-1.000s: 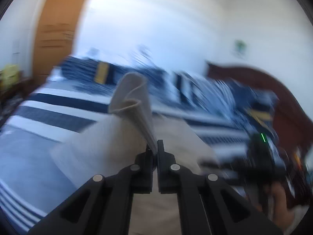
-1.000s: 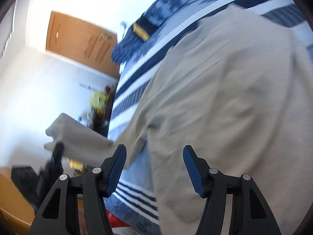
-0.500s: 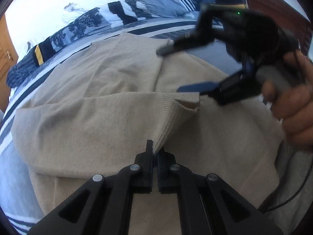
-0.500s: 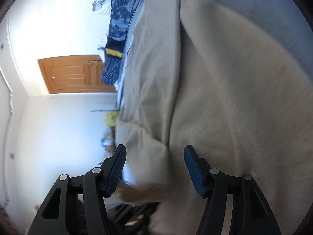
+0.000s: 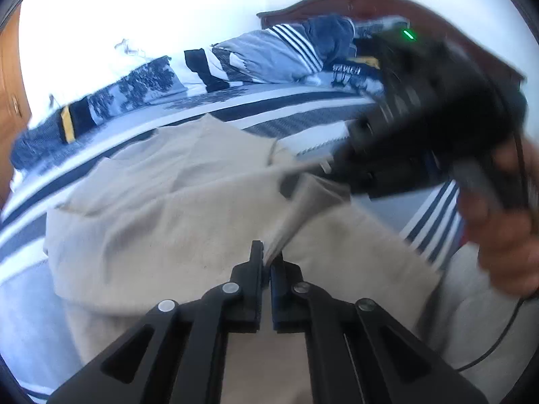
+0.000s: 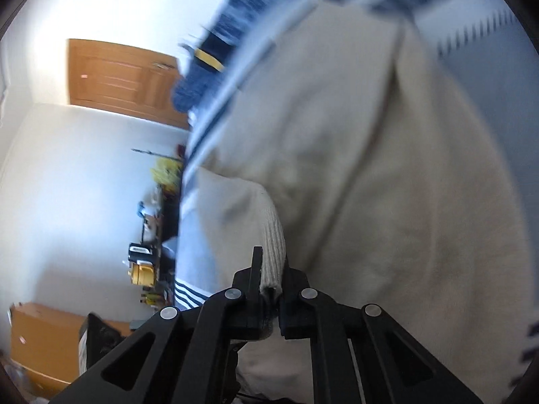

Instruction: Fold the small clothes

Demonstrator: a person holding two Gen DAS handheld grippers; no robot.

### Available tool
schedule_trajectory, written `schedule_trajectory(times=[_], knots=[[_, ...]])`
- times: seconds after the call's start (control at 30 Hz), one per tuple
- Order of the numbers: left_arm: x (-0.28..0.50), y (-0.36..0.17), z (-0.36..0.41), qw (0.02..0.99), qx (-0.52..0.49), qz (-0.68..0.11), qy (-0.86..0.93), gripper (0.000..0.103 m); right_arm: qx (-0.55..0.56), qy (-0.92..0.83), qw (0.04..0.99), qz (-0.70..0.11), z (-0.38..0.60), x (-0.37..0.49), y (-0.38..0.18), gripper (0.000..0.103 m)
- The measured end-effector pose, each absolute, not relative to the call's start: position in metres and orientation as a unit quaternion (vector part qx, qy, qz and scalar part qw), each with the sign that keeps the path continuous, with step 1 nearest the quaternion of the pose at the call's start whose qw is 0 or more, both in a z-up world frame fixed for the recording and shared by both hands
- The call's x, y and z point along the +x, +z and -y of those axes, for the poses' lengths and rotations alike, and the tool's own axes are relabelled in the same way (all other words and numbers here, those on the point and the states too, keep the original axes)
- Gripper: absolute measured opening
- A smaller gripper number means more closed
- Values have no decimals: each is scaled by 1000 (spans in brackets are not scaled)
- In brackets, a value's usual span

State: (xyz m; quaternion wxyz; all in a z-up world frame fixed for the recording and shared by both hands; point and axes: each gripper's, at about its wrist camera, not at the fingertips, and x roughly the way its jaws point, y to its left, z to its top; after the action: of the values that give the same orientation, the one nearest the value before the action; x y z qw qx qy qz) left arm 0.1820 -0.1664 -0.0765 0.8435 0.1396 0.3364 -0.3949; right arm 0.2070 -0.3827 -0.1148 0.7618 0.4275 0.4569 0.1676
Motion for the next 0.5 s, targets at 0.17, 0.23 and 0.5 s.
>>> schedule_trajectory(times=[0.17,0.23,0.5], knots=[[196,-102,173,799,131,-414,-416,25,364,81,783,-498,403,190,-128,7],[208,-93,154,796,79,-426,-424,28,356,52,780,-512,411,188,-147,7],[266,-79,75,831,-41,-439,-338,53,308,50,796,-519,399,184,-134,15]])
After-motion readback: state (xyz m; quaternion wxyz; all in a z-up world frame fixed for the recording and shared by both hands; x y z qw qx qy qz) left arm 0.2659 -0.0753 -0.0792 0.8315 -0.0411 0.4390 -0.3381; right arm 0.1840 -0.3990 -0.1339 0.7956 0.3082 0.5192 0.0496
